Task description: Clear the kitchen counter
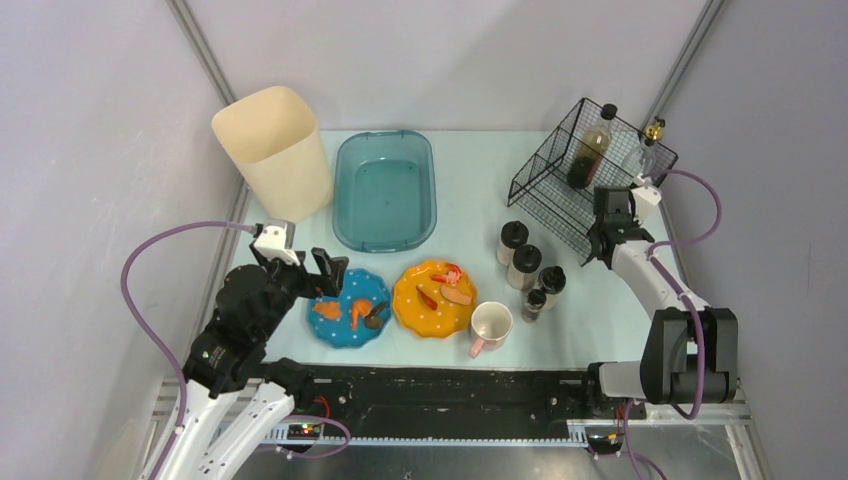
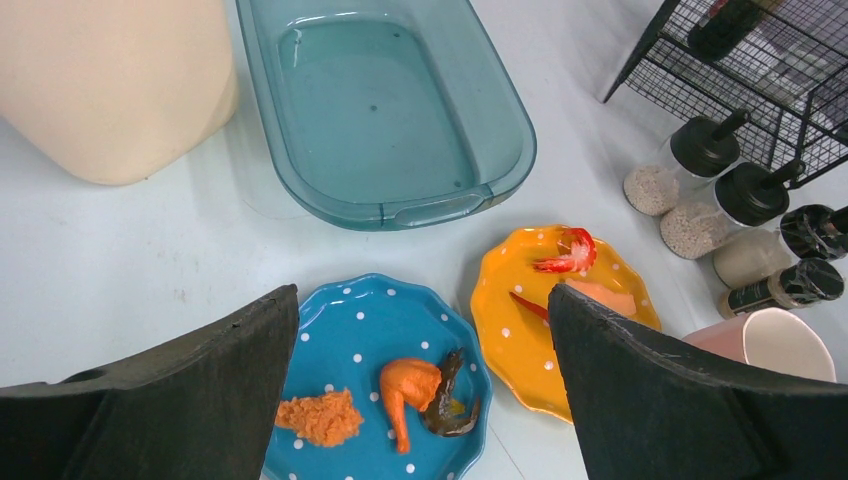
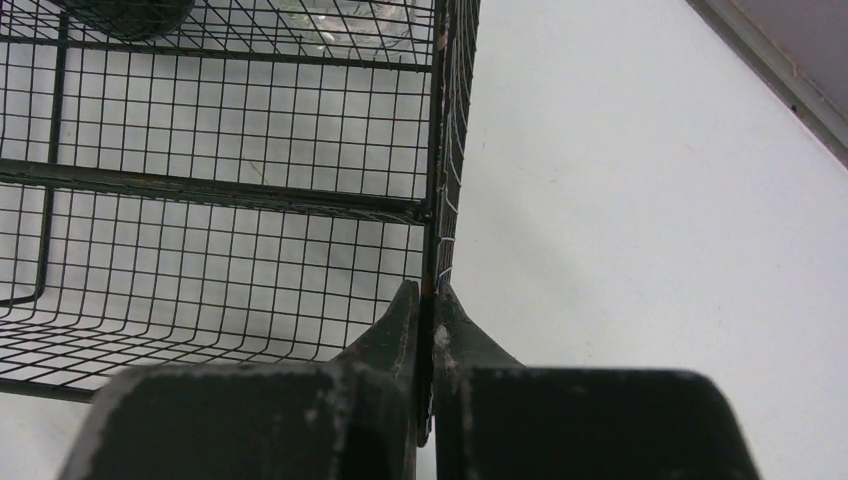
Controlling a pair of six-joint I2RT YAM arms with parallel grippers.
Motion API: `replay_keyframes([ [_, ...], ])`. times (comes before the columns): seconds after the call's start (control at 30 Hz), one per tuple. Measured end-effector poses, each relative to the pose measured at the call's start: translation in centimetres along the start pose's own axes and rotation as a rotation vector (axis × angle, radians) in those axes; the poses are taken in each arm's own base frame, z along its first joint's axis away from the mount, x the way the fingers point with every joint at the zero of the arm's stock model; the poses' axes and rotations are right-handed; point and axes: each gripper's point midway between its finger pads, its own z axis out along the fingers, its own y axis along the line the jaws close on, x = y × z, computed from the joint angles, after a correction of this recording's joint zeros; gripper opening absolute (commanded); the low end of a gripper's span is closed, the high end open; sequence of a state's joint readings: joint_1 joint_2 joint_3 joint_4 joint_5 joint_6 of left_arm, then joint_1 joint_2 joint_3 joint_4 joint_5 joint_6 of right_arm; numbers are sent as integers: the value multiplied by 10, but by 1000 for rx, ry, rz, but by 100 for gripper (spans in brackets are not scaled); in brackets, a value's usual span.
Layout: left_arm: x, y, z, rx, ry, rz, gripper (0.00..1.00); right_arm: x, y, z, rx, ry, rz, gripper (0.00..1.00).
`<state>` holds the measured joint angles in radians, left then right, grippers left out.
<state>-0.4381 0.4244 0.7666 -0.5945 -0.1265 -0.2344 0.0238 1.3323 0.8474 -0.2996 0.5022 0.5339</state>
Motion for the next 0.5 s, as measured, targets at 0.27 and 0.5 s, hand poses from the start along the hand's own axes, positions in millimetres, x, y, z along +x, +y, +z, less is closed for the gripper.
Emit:
replay_keyframes([
  [0.27, 0, 0, 0, 0, 0, 0, 98, -9, 15, 13, -44, -23, -87, 0],
  [0.5, 0, 0, 0, 0, 0, 0, 98, -15, 52, 21, -152, -68, -207, 0],
])
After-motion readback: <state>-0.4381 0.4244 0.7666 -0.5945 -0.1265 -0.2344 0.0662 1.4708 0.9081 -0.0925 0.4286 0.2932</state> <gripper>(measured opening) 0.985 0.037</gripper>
